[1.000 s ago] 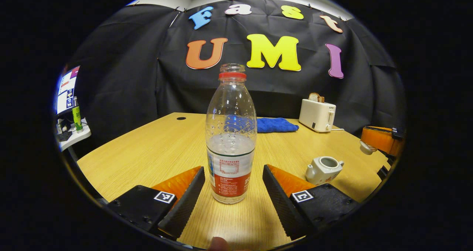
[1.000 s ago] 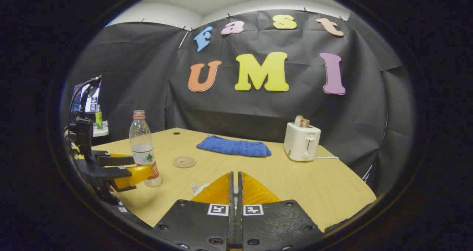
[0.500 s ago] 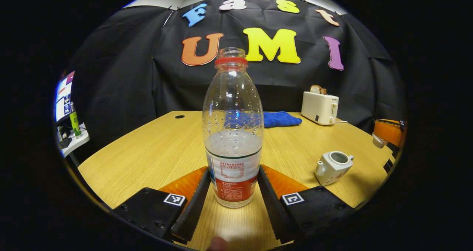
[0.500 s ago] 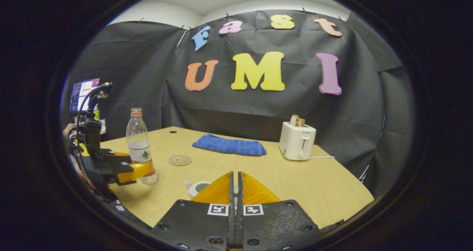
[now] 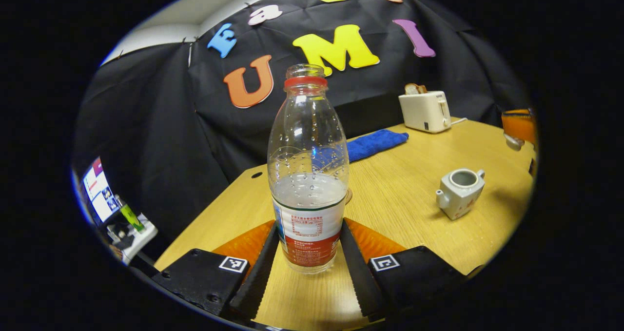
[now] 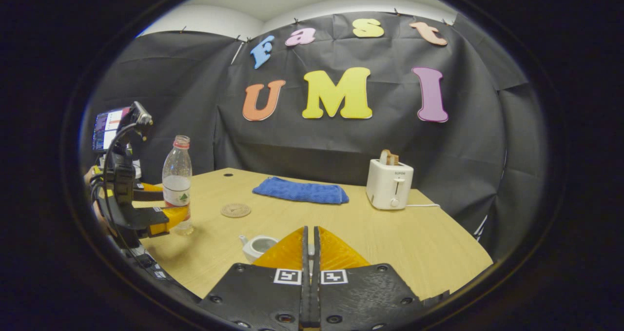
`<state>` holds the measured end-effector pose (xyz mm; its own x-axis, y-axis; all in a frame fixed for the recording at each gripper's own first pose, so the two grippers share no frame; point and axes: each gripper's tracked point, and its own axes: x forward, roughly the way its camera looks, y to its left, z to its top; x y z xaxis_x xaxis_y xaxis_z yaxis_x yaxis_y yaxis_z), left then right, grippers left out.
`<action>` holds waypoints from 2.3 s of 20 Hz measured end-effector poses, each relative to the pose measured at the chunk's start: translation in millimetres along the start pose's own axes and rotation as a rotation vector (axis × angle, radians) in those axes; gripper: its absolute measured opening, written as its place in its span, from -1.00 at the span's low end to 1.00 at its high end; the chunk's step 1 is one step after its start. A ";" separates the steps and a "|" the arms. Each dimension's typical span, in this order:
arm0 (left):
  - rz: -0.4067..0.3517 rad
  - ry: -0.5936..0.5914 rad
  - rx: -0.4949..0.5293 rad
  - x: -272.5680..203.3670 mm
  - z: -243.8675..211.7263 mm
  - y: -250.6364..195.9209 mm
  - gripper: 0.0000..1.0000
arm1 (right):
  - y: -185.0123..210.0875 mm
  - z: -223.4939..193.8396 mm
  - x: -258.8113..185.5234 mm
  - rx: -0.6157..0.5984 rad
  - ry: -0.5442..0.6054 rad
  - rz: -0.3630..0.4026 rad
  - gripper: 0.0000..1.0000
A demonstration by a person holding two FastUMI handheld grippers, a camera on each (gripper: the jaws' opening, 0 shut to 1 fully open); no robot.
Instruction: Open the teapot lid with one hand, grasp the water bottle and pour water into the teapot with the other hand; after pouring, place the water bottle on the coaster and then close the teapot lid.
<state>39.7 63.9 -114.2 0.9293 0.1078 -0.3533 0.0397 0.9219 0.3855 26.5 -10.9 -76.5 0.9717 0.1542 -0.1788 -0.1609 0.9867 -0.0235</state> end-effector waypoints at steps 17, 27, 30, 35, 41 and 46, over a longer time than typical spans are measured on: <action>0.014 0.102 1.011 16.2 9.1 -5.9 0.49 | -44.6 -16.9 -14.3 0.009 0.015 -0.038 -1.00; 0.078 0.055 1.304 17.5 46.1 -20.1 0.58 | -65.3 -27.7 -20.9 0.051 0.021 -0.051 -1.00; 0.091 0.050 1.345 18.6 51.9 -21.5 0.49 | -67.9 -29.0 -20.6 0.057 0.021 -0.051 -1.00; 0.120 0.039 1.412 16.2 64.0 -18.3 0.49 | -69.5 -26.6 -22.3 0.054 0.015 -0.051 -1.00; 0.154 0.028 1.471 15.5 75.8 -14.2 0.49 | -69.5 -27.6 -25.7 0.056 0.012 -0.050 -1.00; 0.160 0.021 1.498 16.3 80.4 -14.7 0.48 | -70.1 -26.1 -26.4 0.054 0.011 -0.054 -1.00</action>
<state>83.8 22.2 -57.2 0.9552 0.1848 -0.2311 0.2809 -0.3209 0.9045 7.6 -85.5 -95.8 0.9768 0.1002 -0.1893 -0.0983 0.9950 0.0196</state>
